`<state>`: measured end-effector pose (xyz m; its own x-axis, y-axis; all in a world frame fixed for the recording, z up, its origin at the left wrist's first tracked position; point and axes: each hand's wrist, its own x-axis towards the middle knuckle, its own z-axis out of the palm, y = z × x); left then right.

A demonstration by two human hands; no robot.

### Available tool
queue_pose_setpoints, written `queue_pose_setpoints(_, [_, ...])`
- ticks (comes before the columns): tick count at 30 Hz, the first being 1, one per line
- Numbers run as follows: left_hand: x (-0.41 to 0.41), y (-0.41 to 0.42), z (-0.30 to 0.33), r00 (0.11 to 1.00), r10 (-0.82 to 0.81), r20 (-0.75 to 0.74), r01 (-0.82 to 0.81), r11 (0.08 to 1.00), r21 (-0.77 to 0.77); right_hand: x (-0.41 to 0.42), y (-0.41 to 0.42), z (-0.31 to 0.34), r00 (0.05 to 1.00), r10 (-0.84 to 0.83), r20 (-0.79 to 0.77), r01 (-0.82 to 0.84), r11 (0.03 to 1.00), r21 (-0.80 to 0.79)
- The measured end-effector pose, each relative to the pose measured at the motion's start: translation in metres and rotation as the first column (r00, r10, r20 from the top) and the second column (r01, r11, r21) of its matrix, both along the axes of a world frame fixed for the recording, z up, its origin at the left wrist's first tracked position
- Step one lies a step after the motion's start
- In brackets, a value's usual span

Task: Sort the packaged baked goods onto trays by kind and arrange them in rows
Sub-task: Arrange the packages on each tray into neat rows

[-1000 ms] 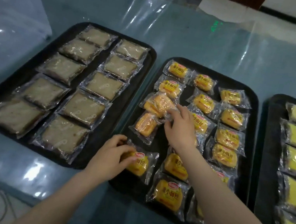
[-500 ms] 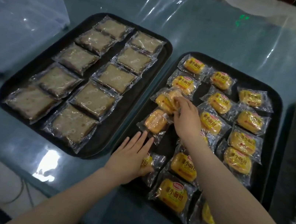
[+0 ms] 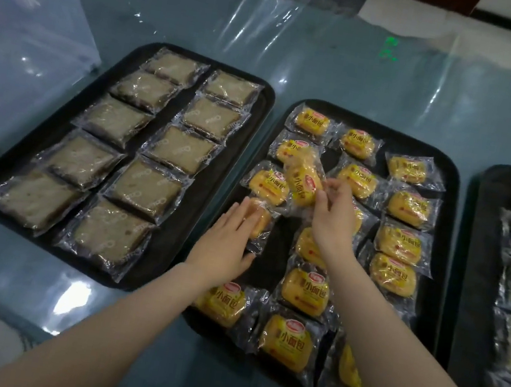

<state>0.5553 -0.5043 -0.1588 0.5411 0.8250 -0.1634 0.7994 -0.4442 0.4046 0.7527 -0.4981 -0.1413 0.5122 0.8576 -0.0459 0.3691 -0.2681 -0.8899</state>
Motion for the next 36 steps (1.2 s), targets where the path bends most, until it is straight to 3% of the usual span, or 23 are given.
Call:
queue_pose_setpoints(2, [0.008,0.013,-0.003,0.998,-0.016,-0.064,0.014,0.999,-0.031,0.005,-0.005,0.000,0.995,-0.030,-0.093,0.028,0.999,-0.023])
queue_pose_setpoints(5, [0.010,0.025,-0.007,0.998,0.022,-0.056,-0.022,1.000,0.009,0.012,-0.015,-0.004,0.995,-0.036,-0.095,0.032,0.999,-0.040])
queue_pose_setpoints(10, [0.007,0.033,0.001,0.978,0.148,0.150,-0.151,0.989,0.007,0.020,-0.022,-0.003,0.984,-0.089,-0.151,0.078,0.994,-0.078])
queue_pose_setpoints(13, [-0.007,0.031,0.008,0.841,0.389,0.377,-0.377,0.920,-0.109,0.015,-0.024,0.002,0.988,-0.073,-0.137,0.068,0.997,-0.047])
queue_pose_setpoints(17, [-0.035,0.029,0.017,0.626,0.554,0.549,-0.531,0.818,-0.220,-0.012,-0.029,0.004,0.993,0.114,-0.010,-0.115,0.990,-0.077])
queue_pose_setpoints(22, [-0.051,0.026,0.024,0.483,0.644,0.593,-0.532,0.754,-0.386,-0.041,-0.033,-0.002,0.862,0.452,0.228,-0.348,0.856,-0.381])
queue_pose_setpoints(25, [-0.056,0.026,0.024,0.477,0.659,0.581,-0.529,0.743,-0.410,-0.040,-0.029,-0.002,0.779,0.475,0.410,-0.346,0.870,-0.351])
queue_pose_setpoints(30, [-0.064,0.028,0.024,0.438,0.701,0.563,-0.524,0.708,-0.474,-0.028,0.004,-0.003,0.808,0.342,0.480,-0.262,0.938,-0.228])
queue_pose_setpoints(33, [-0.068,0.028,0.025,0.401,0.728,0.556,-0.535,0.679,-0.503,-0.021,0.029,-0.008,0.789,0.322,0.523,-0.208,0.941,-0.266])
queue_pose_setpoints(36, [-0.066,0.029,0.026,0.388,0.731,0.562,-0.518,0.677,-0.522,-0.015,0.048,-0.014,0.679,0.471,0.563,-0.313,0.879,-0.359])
